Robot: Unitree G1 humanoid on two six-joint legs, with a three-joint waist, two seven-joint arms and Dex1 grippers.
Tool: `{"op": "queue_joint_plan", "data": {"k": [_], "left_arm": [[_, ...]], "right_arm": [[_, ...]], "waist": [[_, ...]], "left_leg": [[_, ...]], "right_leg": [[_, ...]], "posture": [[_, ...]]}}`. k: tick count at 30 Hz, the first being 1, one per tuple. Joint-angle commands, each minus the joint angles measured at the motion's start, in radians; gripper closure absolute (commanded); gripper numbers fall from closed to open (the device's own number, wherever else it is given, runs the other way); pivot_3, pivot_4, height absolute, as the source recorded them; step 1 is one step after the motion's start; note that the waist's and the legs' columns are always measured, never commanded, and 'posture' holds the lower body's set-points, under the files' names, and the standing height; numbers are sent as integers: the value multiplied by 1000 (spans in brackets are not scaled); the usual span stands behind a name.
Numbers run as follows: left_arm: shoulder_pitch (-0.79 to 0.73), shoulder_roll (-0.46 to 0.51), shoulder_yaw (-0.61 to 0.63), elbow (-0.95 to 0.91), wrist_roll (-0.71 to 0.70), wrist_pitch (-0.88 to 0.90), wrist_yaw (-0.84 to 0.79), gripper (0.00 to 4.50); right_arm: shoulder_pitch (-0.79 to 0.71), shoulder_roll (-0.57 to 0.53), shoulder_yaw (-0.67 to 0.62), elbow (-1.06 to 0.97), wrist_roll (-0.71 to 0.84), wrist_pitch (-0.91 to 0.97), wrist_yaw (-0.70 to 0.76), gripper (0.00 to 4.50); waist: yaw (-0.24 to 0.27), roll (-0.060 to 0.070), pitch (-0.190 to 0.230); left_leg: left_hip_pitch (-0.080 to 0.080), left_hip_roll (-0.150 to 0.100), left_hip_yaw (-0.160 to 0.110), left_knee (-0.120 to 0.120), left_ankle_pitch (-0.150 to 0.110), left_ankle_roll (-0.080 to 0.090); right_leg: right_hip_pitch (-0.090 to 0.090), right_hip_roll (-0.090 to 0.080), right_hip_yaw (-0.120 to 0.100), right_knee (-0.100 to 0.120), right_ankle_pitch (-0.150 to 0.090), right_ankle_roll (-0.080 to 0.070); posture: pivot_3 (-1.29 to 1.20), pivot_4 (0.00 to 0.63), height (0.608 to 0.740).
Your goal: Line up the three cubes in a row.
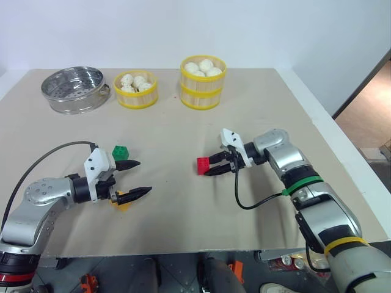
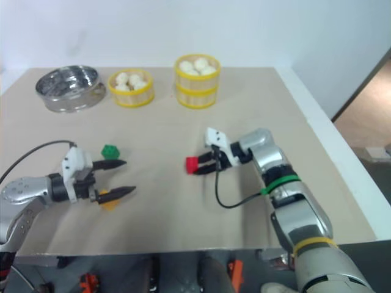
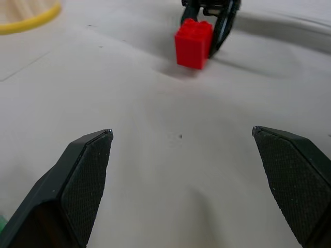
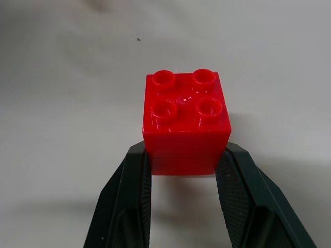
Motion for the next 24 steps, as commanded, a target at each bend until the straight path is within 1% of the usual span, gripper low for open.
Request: {"op": "queue_joint_plan", "data": {"k": [1, 4, 6, 8, 11, 12, 15, 17, 20, 24], "left_arm": [[12, -4, 23, -68, -18, 3, 20, 0], [20, 5, 9, -71, 6, -14, 14, 0], [16, 5, 7, -66, 12, -19, 14, 0], [8, 3, 5, -62, 13, -18, 17, 0], [-2, 4, 2, -52, 23, -22, 16, 0], [-5, 4, 0, -45, 28, -26, 14, 0], [-10, 0, 0, -35, 36, -33, 13, 0], [-12, -7, 12, -29, 35, -35, 25, 0], [-37, -45, 87, -5, 36, -38, 133, 0], [-46, -95, 199, -10, 19, -18, 288, 0]], "right_arm": [[-42, 18, -39, 41, -6, -34, 11, 3305], [-47, 28, -42, 69, -17, -59, 16, 3305], [-44, 22, -28, 87, -49, -108, 9, 3305], [-42, 22, -30, 98, -60, -133, 8, 2246], [-49, 26, -44, 117, -67, -143, 7, 1263], [-53, 27, -49, 124, -65, -143, 7, 819], [-60, 28, -67, 130, -54, -134, 8, 38], [-60, 26, -83, 114, -42, -113, 13, 38], [-52, 10, -135, 16, 8, -31, 17, 38], [-3, -21, -222, -235, 109, 166, -27, 38]], "waist": [[0, 0, 0], [0, 0, 0], [0, 0, 0], [0, 0, 0], [0, 0, 0], [0, 0, 0], [0, 0, 0], [0, 0, 0], [1, 0, 0], [2, 0, 0]], "left_leg": [[0, 0, 0, 0, 0, 0], [0, 0, 0, 0, 0, 0], [0, 0, 1, 0, 0, 0], [0, 0, 1, 0, 0, 0], [0, 0, 1, 0, 0, 0], [0, 0, 1, 0, 0, 0], [0, 0, 1, 0, 0, 0], [0, 0, 1, 0, 0, 0], [0, 0, 1, 0, 0, 0], [0, 1, 1, 0, 0, 0]], "right_leg": [[0, 0, 0, 0, 0, 0], [0, 0, 0, 0, 0, 0], [0, 0, 0, 0, 1, -1], [0, 0, 0, 0, 1, -1], [0, 0, 0, 0, 1, -1], [0, 0, 0, 0, 1, -1], [0, 0, 0, 0, 1, -1], [0, 0, 0, 0, 1, -1], [0, 0, 1, 0, 1, -1], [-1, 0, 1, 2, 1, -1]], "posture": [[0, 150, 740], [0, 150, 740], [0, 150, 740], [0, 150, 740], [0, 150, 740], [0, 150, 740], [0, 150, 740], [0, 150, 740], [0, 150, 740], [0, 150, 740]]}}
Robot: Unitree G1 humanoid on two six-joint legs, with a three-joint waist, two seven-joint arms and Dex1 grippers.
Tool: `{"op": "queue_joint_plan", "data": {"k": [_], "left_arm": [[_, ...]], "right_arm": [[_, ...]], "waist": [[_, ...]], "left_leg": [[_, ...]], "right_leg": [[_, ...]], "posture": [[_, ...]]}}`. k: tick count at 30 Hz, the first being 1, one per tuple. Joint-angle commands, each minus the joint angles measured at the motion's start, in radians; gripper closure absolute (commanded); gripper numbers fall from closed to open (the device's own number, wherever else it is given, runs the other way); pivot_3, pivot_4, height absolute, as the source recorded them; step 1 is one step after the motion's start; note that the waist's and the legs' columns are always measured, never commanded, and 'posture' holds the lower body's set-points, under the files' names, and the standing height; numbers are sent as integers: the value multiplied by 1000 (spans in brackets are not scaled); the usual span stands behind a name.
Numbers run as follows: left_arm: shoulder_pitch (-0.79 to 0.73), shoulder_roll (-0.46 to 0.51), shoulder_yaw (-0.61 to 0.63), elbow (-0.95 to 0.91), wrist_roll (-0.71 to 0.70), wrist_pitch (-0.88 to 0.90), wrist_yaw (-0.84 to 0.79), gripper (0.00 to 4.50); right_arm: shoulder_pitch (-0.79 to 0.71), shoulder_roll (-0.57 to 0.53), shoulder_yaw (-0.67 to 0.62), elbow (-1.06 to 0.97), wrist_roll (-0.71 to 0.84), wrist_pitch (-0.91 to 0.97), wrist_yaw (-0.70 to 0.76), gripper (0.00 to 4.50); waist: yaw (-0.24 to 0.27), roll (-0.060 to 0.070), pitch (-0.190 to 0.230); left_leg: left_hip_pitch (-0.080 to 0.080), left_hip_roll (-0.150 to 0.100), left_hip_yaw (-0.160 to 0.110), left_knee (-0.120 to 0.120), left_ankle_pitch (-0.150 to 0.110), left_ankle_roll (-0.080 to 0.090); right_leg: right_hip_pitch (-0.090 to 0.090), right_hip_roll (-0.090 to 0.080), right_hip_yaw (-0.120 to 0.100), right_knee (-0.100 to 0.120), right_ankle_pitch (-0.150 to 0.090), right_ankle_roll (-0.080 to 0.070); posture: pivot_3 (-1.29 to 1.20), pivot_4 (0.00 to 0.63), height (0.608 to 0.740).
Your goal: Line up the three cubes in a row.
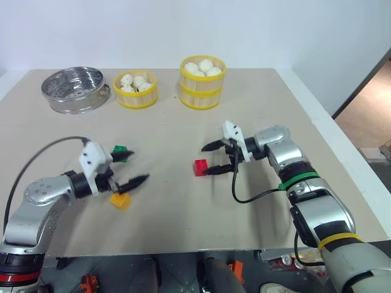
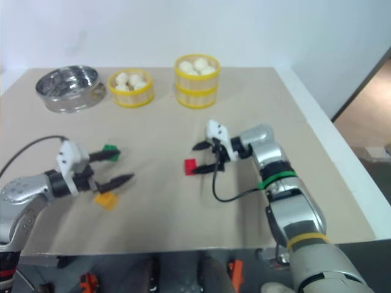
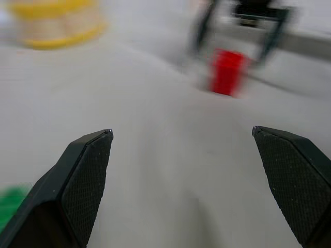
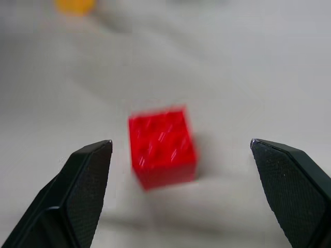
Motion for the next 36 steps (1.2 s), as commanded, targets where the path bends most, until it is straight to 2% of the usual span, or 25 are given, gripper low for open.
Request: {"op": "queue_joint_plan", "data": {"k": [1, 7, 13, 15, 26, 36], "left_arm": [[-5, -19, 115, -23, -23, 18, 117, 0], [-17, -29, 148, 14, 9, 132, 278, 0], [-89, -167, 115, -90, -12, 361, 551, 0], [-109, -179, 96, -111, -6, 421, 588, 0], [-195, -176, 37, -46, 31, 525, 629, 0], [-249, -203, -17, 12, 50, 600, 631, 0]], "right_arm": [[40, -35, -86, -258, 103, 166, -38, 38], [166, -71, -96, -534, 140, 269, -112, 38], [201, -88, -93, -595, 139, 283, -145, 38], [203, -94, -89, -596, 136, 276, -148, 38], [191, -100, -78, -563, 134, 235, -159, 38], [190, -64, -120, -622, 258, 338, -172, 38]], "waist": [[1, 0, 0], [1, 0, 0], [1, -1, 0], [1, -1, 0], [1, -1, 0], [1, -1, 0]], "left_leg": [[0, 0, 0, 0, 0, 0], [0, 0, 0, 0, 0, 0], [0, -1, 0, 5, 0, 0], [0, -1, 0, 6, 0, 0], [0, -1, -1, 5, 0, 0], [0, -1, -1, 5, 0, -1]], "right_leg": [[0, 0, 0, 1, 0, 0], [0, 0, 0, 2, -2, 1], [1, -1, 0, 2, 2, 3], [2, -1, 0, 2, 3, 3], [1, 1, 1, 2, 3, 2], [1, 1, 1, 2, 3, 3]], "posture": [[0, 150, 740], [0, 150, 740], [0, 150, 740], [0, 150, 740], [0, 150, 740], [0, 150, 740]]}}
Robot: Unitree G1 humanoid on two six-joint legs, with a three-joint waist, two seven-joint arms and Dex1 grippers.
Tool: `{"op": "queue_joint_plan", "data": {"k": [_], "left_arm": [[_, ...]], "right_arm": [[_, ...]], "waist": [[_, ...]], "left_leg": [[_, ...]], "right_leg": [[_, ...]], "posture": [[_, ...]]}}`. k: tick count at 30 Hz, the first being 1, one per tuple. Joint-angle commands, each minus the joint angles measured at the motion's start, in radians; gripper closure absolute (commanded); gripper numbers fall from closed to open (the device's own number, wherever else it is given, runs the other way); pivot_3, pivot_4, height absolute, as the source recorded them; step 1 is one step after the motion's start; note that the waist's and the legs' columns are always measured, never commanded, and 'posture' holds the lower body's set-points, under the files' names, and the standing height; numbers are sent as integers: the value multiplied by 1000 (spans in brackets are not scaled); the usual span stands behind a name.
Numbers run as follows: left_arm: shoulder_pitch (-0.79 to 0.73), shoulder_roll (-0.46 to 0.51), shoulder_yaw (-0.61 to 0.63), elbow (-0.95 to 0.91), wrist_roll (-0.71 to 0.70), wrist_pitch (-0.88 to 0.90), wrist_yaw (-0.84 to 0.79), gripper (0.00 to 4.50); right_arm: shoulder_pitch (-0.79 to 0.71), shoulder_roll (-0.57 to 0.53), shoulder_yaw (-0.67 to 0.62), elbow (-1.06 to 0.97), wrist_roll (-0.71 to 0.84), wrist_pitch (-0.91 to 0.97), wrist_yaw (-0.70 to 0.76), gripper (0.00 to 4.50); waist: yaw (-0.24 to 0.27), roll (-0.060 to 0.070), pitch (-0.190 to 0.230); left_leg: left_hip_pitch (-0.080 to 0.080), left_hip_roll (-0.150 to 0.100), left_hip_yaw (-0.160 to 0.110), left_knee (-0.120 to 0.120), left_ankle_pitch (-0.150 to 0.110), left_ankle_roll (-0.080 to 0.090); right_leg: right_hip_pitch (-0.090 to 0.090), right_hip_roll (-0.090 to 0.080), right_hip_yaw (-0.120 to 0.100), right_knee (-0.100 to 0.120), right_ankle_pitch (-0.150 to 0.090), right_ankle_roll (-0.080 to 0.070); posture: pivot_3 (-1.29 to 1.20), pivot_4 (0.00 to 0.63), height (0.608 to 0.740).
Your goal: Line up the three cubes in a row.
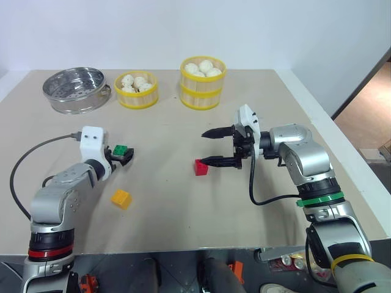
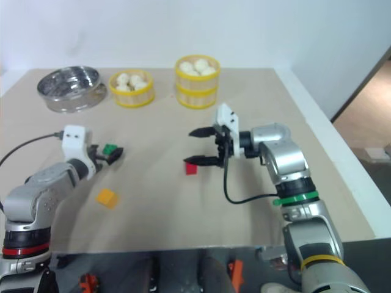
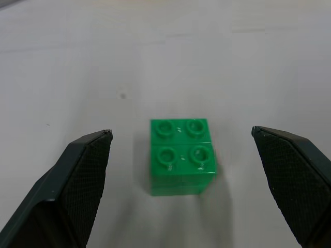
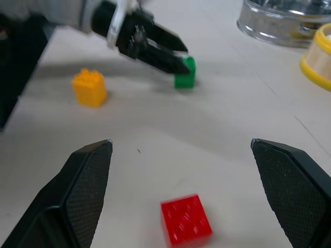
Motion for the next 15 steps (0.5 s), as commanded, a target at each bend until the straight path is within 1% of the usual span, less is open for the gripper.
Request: {"op": "queue_joint_plan", "data": {"k": [1, 7, 10, 12, 14, 15], "left_arm": [[-29, 3, 3, 2, 8, 12, -3, 0], [-52, -6, 4, 47, 19, 27, 11, 0], [-61, -18, 17, 63, 17, 39, 21, 814], [-70, -23, 23, 71, 18, 42, 24, 1559], [-75, -24, 24, 76, 20, 46, 25, 2183], [-76, -24, 24, 77, 21, 49, 25, 2591]], "right_arm": [[-18, 11, -55, -56, 59, 11, -22, 38], [-8, 3, -44, -45, 31, -47, -44, 38], [-6, 0, -38, -43, 24, -62, -44, 0], [-7, -1, -37, -41, 21, -68, -46, 0], [-7, 0, -36, -38, 16, -76, -47, 0], [-7, 0, -35, -37, 14, -80, -47, 0]], "waist": [[0, 0, 0], [0, 0, 0], [0, 0, 0], [0, 0, 0], [0, 0, 0], [0, 0, 0]], "left_leg": [[0, 0, 0, 0, 0, 0], [0, 0, 0, 0, 0, 0], [0, 0, 0, 0, 0, 0], [0, 0, 0, 0, 0, 0], [0, 0, 0, 0, 0, 0], [0, 0, 0, 0, 0, 0]], "right_leg": [[0, 0, 0, 0, 0, 0], [0, 0, 0, 0, 0, 0], [0, 0, 0, 0, 0, 0], [0, 0, 0, 0, 0, 0], [0, 0, 0, 0, 0, 0], [0, 0, 0, 0, 0, 0]], "posture": [[0, 150, 740], [0, 150, 740], [0, 150, 740], [0, 150, 740], [0, 150, 740], [0, 150, 740]]}}
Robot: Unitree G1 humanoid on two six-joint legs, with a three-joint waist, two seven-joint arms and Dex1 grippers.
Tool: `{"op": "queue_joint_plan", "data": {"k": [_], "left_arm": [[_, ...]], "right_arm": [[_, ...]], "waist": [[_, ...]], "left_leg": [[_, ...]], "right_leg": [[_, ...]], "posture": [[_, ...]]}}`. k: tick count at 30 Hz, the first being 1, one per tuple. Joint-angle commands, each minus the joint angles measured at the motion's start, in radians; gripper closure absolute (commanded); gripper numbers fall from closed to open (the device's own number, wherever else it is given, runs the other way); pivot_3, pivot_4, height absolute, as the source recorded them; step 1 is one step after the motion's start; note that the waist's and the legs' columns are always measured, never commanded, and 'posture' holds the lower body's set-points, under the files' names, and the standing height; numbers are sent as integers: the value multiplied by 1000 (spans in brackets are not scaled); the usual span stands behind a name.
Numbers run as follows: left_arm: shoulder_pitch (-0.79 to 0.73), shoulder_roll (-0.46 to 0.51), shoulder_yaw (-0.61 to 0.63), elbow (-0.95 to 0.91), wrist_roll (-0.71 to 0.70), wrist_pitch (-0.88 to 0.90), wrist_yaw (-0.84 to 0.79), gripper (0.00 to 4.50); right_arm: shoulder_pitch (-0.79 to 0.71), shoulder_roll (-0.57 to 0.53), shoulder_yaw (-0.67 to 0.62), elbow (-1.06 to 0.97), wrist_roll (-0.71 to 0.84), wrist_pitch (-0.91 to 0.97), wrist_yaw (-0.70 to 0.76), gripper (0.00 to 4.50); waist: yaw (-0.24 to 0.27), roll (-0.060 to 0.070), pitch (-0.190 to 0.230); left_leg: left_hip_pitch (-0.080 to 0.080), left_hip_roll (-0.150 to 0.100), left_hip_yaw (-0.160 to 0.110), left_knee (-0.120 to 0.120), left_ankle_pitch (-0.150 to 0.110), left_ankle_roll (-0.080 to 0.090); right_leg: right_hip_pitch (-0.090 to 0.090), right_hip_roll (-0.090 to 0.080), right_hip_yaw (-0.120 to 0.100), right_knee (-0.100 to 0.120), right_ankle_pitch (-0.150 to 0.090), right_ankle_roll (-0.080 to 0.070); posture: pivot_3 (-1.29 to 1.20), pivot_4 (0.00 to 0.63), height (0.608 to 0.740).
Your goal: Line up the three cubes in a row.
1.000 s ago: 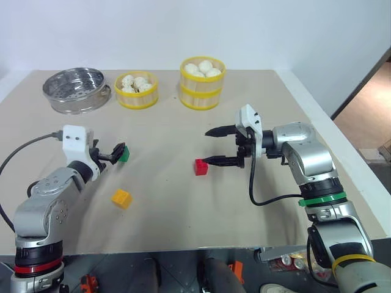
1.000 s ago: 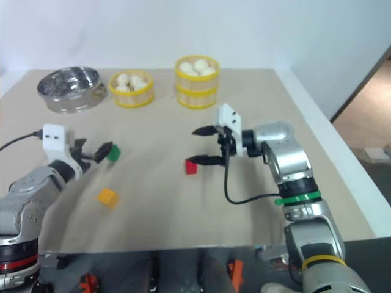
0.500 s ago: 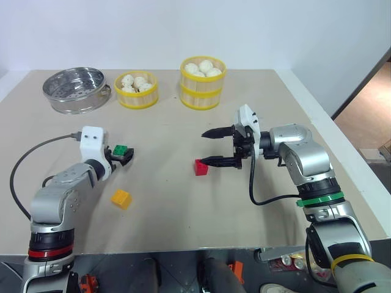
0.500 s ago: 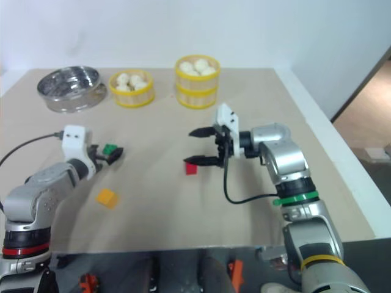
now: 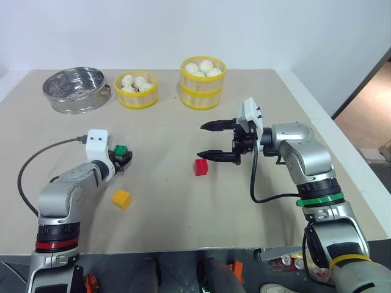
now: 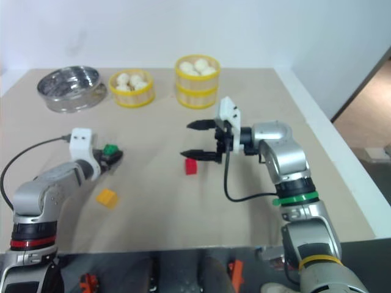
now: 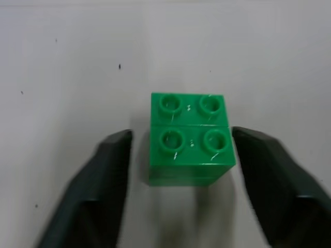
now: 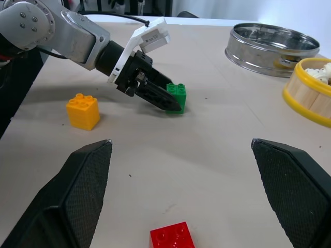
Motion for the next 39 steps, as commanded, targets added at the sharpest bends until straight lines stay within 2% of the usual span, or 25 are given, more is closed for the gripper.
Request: {"op": "queue_joint_plan", "data": {"k": [1, 2, 8, 11, 13, 15, 17, 20, 23, 27, 31, 39], "left_arm": [[-28, 5, 22, -15, 3, 6, 2, 2948], [-28, 5, 22, -14, 5, 7, 2, 3184], [-39, 58, -17, -27, 21, 1, -60, 3164], [-50, 170, -85, -59, 16, -90, -250, 3164], [-44, 281, -158, -83, 28, -228, -461, 3164], [-52, 346, -188, -66, 26, -331, -603, 3164], [-103, 363, -174, -1, -11, -367, -694, 3164], [-172, 381, -219, 113, 16, -523, -879, 3164], [-217, 341, -264, 255, 52, -686, -1004, 3164], [-272, 270, -305, 420, 87, -796, -1094, 3164], [-309, 226, -378, 544, 181, -923, -1143, 3164], [-379, 129, -412, 661, 246, -928, -1140, 3164]], "right_arm": [[-7, -8, -9, -18, -2, -29, -4, 0], [-7, -8, -8, -17, -4, -31, -4, 0], [-2, -13, -3, -13, -16, -42, -1, 0], [-7, -16, -2, -9, -21, -43, 3, 0], [-14, -17, -2, 0, -26, -47, 7, 0], [-22, -18, 0, 14, -32, -55, 12, 0], [-32, -17, 1, 33, -37, -66, 16, 0], [-47, -10, 3, 58, -45, -82, 17, 0], [-52, -4, 6, 70, -51, -92, 12, 0], [-43, -10, 5, 65, -53, -93, 10, 0], [-26, -25, -6, 49, -54, -87, 2, 0], [15, -61, -17, -6, -46, -62, -18, 0]], "waist": [[0, 0, 0], [0, 0, 0], [0, 0, 0], [-1, 0, 0], [0, 0, 0], [0, 0, 0], [0, 0, 0], [1, 0, 0], [1, 0, 0], [0, 0, 0], [0, 0, 0], [-2, 0, 0]], "left_leg": [[0, 0, 0, 0, 0, 0], [0, 0, 0, 0, 0, 0], [0, 0, 0, 0, 0, 0], [0, 0, 0, -1, 0, 0], [0, 0, 0, -2, 0, -1], [-1, 0, 1, -3, 0, -1], [0, 0, 2, -4, 0, -1], [-1, 0, 3, -3, 0, -1], [-1, 0, 3, -3, 0, -1], [-1, 0, 4, -3, 0, -1], [-3, 0, 4, -3, 0, -1], [-4, 0, 4, -2, 0, -1]], "right_leg": [[0, 0, 0, 0, 0, 0], [0, 0, 0, 0, 0, 0], [0, 0, 0, 0, 0, 0], [-1, 0, 0, 0, 0, 0], [-2, 0, 0, 0, 0, -1], [-2, 0, 0, -1, -1, -2], [-2, -1, 0, -1, -1, -2], [-2, -1, 0, -2, -1, -2], [-2, -1, 0, -2, -1, -1], [-3, -1, 1, -2, -1, -1], [-4, 0, 2, -2, -1, -1], [-4, 0, 2, -1, -1, 1]], "posture": [[0, 150, 740], [0, 150, 740], [0, 150, 740], [0, 150, 740], [0, 150, 740], [0, 150, 740], [0, 150, 740], [0, 150, 740], [0, 150, 740], [0, 150, 740], [0, 150, 740], [0, 150, 740]]}}
